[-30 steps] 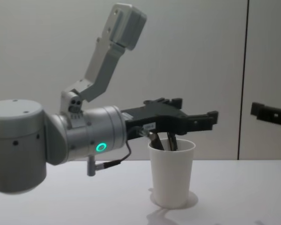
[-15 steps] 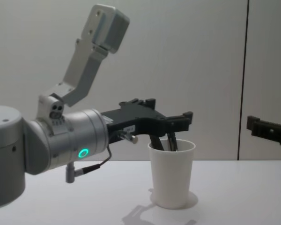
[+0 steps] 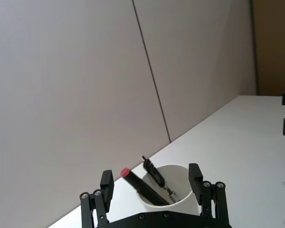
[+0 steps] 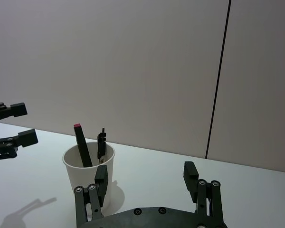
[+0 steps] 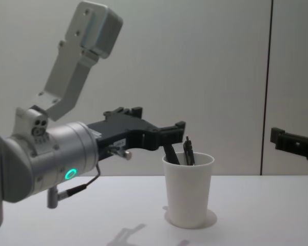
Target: Place the pen into the pen holder.
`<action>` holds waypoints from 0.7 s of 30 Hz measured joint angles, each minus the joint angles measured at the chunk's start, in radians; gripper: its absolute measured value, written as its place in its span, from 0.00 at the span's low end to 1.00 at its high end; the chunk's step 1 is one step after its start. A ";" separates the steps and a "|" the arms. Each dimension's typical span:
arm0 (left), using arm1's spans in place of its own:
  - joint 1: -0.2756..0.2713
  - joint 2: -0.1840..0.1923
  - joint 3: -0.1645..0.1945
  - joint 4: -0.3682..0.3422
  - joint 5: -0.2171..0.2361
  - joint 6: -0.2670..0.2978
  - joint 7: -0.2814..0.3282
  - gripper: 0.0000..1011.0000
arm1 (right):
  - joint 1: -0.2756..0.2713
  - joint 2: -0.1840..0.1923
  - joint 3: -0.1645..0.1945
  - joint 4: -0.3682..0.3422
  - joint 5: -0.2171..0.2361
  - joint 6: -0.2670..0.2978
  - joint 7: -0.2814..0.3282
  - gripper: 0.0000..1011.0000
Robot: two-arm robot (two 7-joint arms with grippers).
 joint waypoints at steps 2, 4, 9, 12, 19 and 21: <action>0.012 0.012 0.004 -0.020 -0.001 0.004 0.031 0.99 | 0.000 0.000 0.000 0.000 0.000 0.000 0.000 0.99; 0.026 0.023 0.008 -0.040 -0.003 0.008 0.060 0.99 | 0.000 0.000 0.000 0.000 0.000 0.000 0.000 0.99; 0.051 0.046 0.016 -0.079 -0.005 0.016 0.120 0.99 | 0.000 0.000 -0.001 0.000 0.000 0.000 0.000 0.99; 0.063 0.058 0.019 -0.098 -0.006 0.019 0.149 0.99 | 0.000 0.000 0.000 0.000 0.000 0.000 0.000 0.99; 0.090 0.083 0.028 -0.141 -0.009 0.027 0.213 0.99 | 0.000 0.000 0.000 0.000 0.000 -0.001 0.000 0.99; 0.093 0.086 0.029 -0.145 -0.009 0.028 0.220 0.99 | 0.000 0.000 0.000 0.000 0.000 -0.001 0.000 0.99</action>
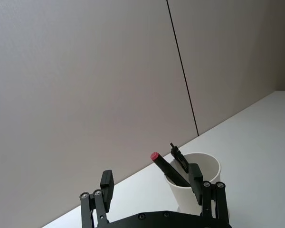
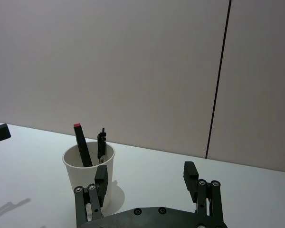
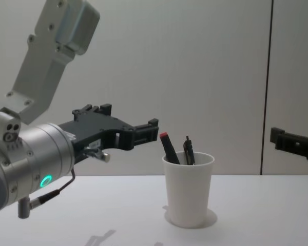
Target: Place the pen into the pen holder.
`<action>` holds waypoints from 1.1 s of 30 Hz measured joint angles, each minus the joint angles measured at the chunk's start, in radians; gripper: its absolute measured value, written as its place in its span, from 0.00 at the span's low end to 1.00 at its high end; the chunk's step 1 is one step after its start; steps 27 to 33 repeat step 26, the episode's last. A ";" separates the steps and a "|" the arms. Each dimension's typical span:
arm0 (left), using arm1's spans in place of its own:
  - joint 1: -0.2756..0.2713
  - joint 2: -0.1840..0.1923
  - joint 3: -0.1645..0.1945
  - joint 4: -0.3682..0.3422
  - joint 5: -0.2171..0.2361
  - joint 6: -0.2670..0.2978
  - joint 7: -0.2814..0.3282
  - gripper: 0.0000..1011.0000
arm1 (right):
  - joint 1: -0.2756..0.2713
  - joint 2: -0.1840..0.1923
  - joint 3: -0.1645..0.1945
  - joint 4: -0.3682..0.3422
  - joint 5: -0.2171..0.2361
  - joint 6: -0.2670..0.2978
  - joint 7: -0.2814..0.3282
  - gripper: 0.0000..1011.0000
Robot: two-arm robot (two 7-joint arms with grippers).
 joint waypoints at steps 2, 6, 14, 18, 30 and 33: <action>0.001 0.001 0.000 -0.002 0.000 0.000 0.002 0.99 | 0.000 0.000 0.000 0.000 0.000 0.000 0.000 0.99; 0.001 0.001 0.000 -0.002 0.000 0.000 0.003 0.99 | 0.000 0.000 0.000 0.000 0.000 0.000 0.000 0.99; 0.001 0.001 0.000 -0.002 0.000 0.001 0.004 0.99 | 0.000 0.000 0.000 0.000 0.000 0.000 0.000 0.99; 0.001 0.001 0.000 -0.002 0.000 0.000 0.004 0.99 | 0.000 0.000 0.000 0.000 0.000 0.000 0.000 0.99; 0.001 0.001 0.000 -0.002 0.000 0.000 0.004 0.99 | 0.000 0.000 0.000 0.000 0.000 0.000 0.000 0.99; 0.001 0.001 0.000 -0.002 0.000 0.000 0.004 0.99 | 0.000 0.000 0.000 0.000 0.000 0.000 0.000 0.99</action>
